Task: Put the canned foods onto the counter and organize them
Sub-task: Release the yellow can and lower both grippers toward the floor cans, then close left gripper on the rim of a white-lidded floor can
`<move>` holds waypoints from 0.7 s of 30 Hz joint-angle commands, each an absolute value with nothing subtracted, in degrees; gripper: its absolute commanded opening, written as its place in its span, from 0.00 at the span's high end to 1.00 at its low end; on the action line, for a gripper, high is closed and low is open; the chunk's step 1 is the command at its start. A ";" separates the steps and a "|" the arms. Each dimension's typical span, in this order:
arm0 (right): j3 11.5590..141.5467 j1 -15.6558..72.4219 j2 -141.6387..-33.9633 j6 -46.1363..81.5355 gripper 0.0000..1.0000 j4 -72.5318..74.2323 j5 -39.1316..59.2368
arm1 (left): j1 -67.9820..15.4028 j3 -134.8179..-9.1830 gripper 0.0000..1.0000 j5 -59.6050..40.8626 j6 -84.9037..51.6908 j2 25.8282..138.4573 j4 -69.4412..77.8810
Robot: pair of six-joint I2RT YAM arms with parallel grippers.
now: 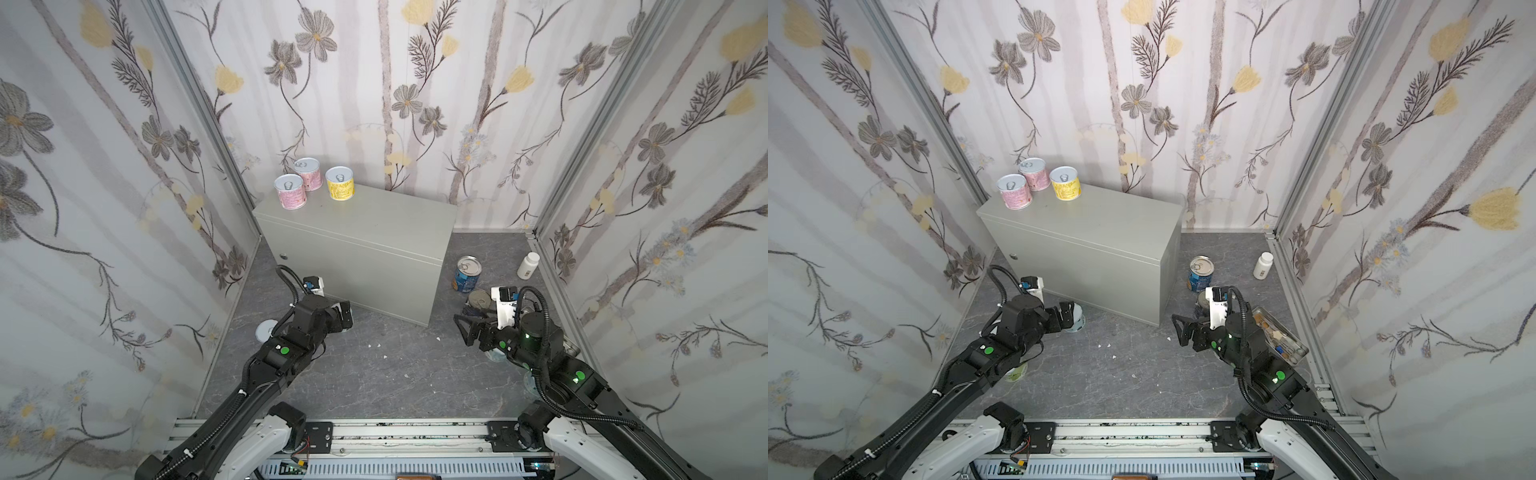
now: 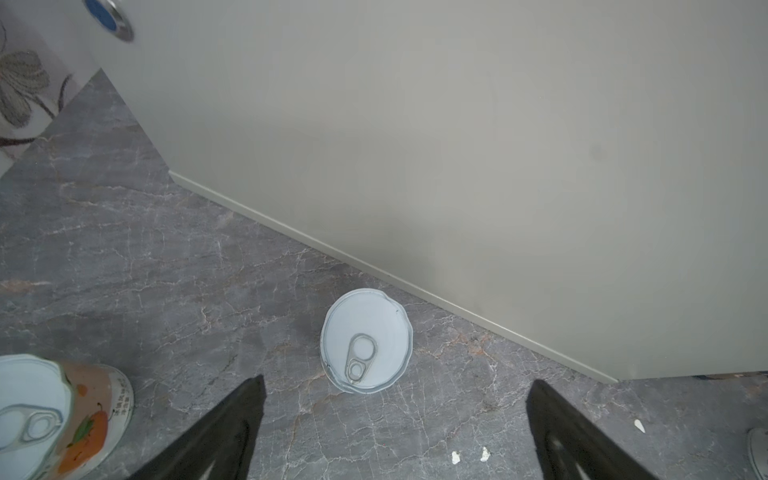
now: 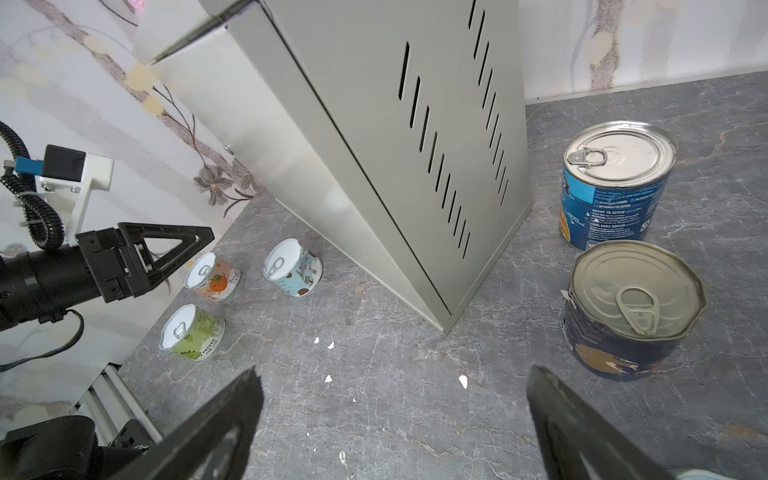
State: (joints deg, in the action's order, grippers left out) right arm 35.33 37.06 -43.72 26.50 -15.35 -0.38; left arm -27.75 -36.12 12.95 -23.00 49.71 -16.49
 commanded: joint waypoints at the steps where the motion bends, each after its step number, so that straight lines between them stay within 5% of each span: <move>1: 34.20 37.08 -44.14 27.05 0.00 -10.77 -0.79 | -27.87 -33.87 0.00 15.54 -26.15 51.26 -9.49; 21: 33.48 35.97 -46.30 23.03 0.00 -9.76 0.30 | -27.86 -29.96 0.00 20.27 -26.61 68.33 4.62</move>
